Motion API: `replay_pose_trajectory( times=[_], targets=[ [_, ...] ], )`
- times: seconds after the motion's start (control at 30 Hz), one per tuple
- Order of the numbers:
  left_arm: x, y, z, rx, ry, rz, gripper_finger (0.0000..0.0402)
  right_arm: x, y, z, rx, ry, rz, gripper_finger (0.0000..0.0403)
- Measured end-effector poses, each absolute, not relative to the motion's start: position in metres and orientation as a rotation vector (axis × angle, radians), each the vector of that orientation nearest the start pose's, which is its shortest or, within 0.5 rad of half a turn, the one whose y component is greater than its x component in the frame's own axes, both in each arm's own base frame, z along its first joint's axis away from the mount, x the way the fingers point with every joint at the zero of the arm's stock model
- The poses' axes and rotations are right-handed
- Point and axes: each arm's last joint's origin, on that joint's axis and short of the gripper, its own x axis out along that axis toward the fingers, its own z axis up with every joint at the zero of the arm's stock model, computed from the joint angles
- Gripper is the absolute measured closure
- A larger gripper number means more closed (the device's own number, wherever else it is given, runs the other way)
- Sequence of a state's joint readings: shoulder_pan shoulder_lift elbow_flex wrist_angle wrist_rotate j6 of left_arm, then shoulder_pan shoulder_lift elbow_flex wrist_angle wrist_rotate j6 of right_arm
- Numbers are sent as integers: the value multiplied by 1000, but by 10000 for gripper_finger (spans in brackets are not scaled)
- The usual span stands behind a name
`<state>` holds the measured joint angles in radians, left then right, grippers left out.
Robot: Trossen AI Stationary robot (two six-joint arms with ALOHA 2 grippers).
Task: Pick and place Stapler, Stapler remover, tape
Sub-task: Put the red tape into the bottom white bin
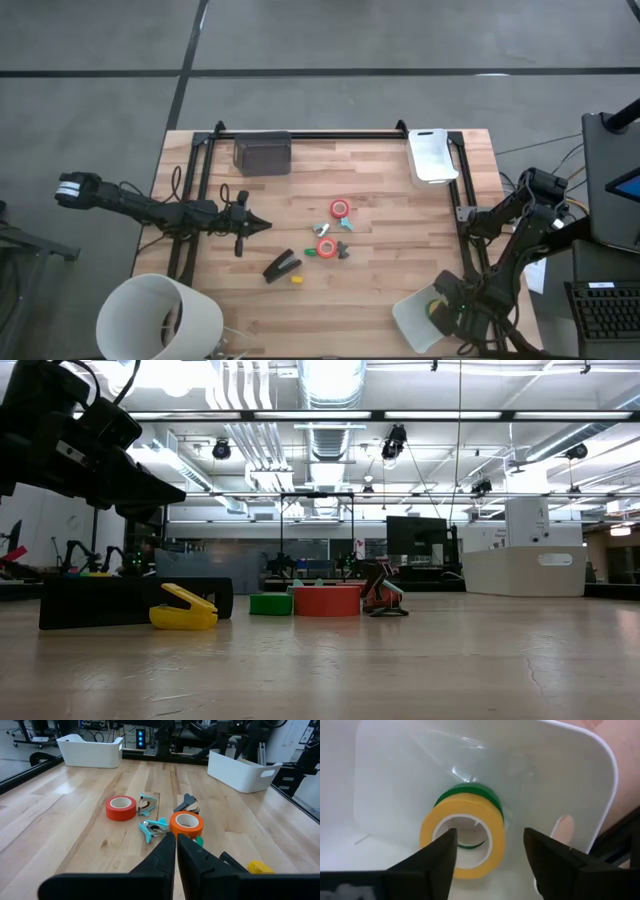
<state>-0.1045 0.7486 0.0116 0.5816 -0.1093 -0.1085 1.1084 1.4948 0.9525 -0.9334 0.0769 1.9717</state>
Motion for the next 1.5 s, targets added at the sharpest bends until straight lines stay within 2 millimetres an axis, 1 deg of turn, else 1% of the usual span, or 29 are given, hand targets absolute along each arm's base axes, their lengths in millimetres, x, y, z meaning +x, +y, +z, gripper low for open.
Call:
replay_pose_trajectory(
  times=[0.2,0.43,0.57,0.7,0.93,1.13,1.3,1.5],
  targets=[
    [143,-12,148,-92,154,13,382,115,225,205,744,1382,-583,165],
    [143,-12,148,-92,154,13,382,114,222,220,684,1382,-632,175],
    [143,-12,148,-92,153,13,383,117,221,227,634,1285,-621,178],
    [143,-12,148,-92,154,13,380,127,215,232,583,1168,-598,177],
    [143,-12,148,-92,154,13,383,151,198,233,499,1176,-579,179],
    [143,-12,148,-92,154,13,381,175,179,234,403,1142,-567,179],
    [143,-12,148,-92,154,14,383,200,152,241,320,1110,-566,179],
    [143,-12,148,-92,154,13,380,244,109,251,277,1004,-481,179]
  ],
)
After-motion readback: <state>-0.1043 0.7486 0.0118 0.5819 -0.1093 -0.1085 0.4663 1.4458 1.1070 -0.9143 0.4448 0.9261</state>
